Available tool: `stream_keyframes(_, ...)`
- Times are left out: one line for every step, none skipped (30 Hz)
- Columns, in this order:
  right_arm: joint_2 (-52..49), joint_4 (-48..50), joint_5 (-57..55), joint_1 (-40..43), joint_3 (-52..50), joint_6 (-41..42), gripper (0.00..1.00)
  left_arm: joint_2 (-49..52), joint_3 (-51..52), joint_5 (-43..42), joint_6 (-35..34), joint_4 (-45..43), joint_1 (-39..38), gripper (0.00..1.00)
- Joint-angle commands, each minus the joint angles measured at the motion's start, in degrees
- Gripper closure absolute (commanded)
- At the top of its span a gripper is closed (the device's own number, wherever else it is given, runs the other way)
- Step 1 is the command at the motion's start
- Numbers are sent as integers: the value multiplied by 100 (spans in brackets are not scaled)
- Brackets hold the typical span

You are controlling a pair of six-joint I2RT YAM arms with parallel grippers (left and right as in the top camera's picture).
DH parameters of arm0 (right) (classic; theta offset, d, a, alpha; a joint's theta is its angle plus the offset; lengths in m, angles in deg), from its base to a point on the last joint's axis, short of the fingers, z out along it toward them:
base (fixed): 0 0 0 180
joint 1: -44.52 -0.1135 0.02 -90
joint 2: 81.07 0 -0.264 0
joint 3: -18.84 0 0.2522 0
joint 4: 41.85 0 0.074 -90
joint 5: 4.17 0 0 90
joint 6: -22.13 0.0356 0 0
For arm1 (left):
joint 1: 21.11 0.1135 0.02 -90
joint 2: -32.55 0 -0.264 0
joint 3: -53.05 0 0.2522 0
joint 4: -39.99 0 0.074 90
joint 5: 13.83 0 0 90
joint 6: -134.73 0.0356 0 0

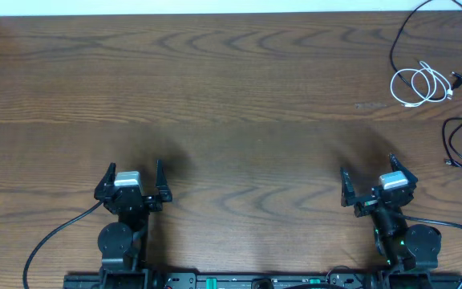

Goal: Untangle cables

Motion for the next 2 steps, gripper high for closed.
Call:
stream_keyframes(31,-20,-39,-39,-17,28,1,-42,92,72,76,251,-17,2)
stream_keyframes(31,-20,-39,-39,-17,26,1,-42,92,72,76,251,-17,2)
